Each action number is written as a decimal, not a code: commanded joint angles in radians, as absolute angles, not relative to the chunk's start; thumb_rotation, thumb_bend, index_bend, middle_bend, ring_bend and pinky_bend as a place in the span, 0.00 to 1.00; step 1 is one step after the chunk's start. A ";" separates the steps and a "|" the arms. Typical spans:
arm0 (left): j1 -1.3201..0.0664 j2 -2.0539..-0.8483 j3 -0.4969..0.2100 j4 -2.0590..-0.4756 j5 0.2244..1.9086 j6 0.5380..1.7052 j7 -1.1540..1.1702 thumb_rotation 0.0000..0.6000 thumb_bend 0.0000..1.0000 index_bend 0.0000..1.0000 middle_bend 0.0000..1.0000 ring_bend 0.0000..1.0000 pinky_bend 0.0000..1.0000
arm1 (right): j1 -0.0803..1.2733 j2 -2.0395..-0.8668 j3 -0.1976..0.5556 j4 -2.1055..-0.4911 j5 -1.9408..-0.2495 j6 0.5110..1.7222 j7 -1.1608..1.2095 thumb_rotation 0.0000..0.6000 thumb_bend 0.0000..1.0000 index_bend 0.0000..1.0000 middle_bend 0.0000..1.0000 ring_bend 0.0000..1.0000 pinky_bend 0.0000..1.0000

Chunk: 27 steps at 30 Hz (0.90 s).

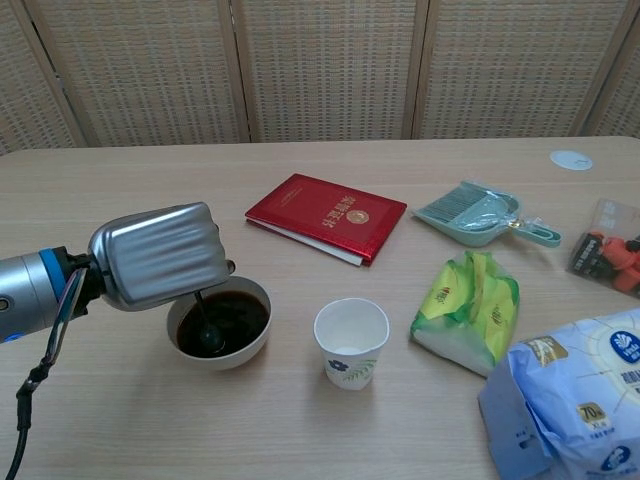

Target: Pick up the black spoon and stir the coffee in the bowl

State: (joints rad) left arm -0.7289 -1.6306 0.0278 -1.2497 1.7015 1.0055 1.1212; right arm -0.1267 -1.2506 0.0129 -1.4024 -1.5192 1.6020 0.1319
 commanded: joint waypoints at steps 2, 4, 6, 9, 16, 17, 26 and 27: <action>-0.734 -1.649 0.012 -1.260 1.686 0.991 1.137 1.00 0.39 0.66 0.70 0.65 0.72 | -0.130 -1.250 0.012 -1.401 -1.517 1.605 0.135 1.00 0.24 0.22 0.15 0.02 0.09; -0.739 -1.659 0.001 -1.265 1.675 0.981 1.156 1.00 0.39 0.66 0.70 0.65 0.72 | -0.132 -1.250 0.013 -1.400 -1.515 1.606 0.137 1.00 0.23 0.22 0.15 0.02 0.09; -0.744 -1.668 -0.008 -1.262 1.668 0.974 1.168 1.00 0.39 0.66 0.70 0.65 0.72 | -0.133 -1.250 0.013 -1.398 -1.513 1.605 0.138 1.00 0.24 0.22 0.15 0.02 0.09; -0.753 -1.688 -0.035 -1.246 1.639 0.960 1.181 1.00 0.39 0.66 0.70 0.65 0.72 | -0.133 -1.251 0.015 -1.395 -1.510 1.602 0.140 1.00 0.24 0.22 0.15 0.02 0.09; -0.751 -1.695 -0.046 -1.222 1.602 0.954 1.194 1.00 0.39 0.66 0.70 0.65 0.72 | -0.133 -1.251 0.015 -1.395 -1.507 1.597 0.139 1.00 0.24 0.22 0.15 0.02 0.09; -0.749 -1.692 -0.044 -1.221 1.600 0.955 1.194 1.00 0.39 0.66 0.70 0.65 0.72 | -0.133 -1.251 0.015 -1.396 -1.508 1.597 0.138 1.00 0.24 0.22 0.15 0.02 0.09; -0.724 -1.673 -0.032 -1.243 1.568 0.972 1.219 1.00 0.39 0.48 0.68 0.65 0.72 | -0.126 -1.249 0.014 -1.404 -1.520 1.595 0.132 1.00 0.24 0.22 0.15 0.02 0.09; -0.723 -1.672 -0.032 -1.247 1.565 0.973 1.222 1.00 0.39 0.43 0.68 0.65 0.72 | -0.126 -1.248 0.014 -1.405 -1.520 1.595 0.131 1.00 0.24 0.22 0.15 0.02 0.09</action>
